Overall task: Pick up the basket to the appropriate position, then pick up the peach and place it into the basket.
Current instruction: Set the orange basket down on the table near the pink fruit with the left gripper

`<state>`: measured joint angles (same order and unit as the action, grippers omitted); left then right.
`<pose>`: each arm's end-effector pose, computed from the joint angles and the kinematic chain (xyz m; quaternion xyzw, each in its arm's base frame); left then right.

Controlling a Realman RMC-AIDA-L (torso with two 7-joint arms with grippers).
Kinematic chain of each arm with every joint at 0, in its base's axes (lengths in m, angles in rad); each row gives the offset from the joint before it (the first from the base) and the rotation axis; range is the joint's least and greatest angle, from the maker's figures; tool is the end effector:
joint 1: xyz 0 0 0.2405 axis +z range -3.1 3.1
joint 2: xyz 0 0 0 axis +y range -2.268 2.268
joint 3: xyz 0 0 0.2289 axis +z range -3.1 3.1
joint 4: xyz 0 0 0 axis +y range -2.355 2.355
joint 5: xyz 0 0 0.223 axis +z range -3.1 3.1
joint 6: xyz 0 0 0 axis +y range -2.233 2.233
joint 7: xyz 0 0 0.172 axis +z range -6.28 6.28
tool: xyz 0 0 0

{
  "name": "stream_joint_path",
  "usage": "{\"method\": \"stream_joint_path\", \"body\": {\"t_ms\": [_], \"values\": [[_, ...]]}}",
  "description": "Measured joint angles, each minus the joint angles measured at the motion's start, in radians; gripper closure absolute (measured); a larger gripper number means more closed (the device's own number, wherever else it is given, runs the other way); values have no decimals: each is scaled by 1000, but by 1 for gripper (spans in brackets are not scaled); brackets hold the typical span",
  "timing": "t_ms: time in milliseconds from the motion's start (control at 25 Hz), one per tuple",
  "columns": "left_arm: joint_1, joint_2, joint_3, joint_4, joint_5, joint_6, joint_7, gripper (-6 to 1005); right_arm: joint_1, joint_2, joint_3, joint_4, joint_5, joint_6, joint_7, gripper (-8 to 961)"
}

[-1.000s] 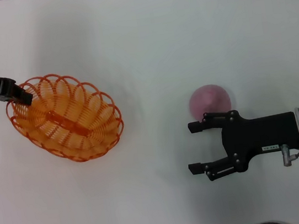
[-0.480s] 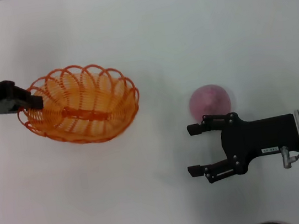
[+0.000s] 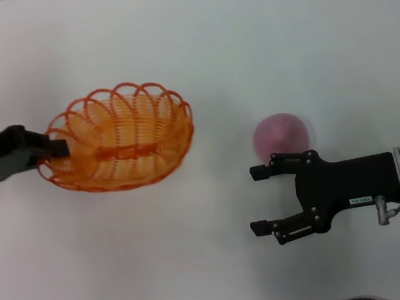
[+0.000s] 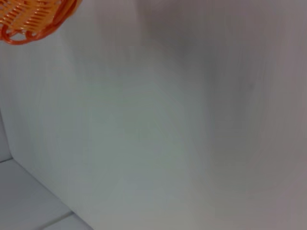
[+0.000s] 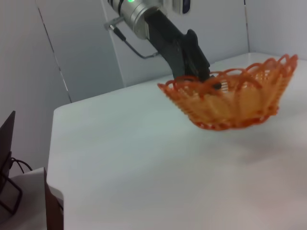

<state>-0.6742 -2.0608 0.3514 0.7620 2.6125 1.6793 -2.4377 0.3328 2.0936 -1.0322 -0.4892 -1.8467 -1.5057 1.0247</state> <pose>-0.2729 0.3369 0.0174 -0.7328 -0.6695 -0.1102 0.0505 0.2775 0.2480 -0.0802 -0.9615 0.1595 0.2139 0.0665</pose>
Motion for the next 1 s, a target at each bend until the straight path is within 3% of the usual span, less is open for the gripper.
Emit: {"method": "stream_joint_path", "body": {"t_ms": [200,400,1000], "values": [[17,-51,-4,26,-6,-15,-3,924,0,0,3,9,0,-1,0,11],[56,-108,2,132,-38,-64,-35,924,0,0,3,12,0,0,0,11],[107,-113,73,139,-77,-156,-60,924,4,0,-2,13,0,-2,0,11]]}}
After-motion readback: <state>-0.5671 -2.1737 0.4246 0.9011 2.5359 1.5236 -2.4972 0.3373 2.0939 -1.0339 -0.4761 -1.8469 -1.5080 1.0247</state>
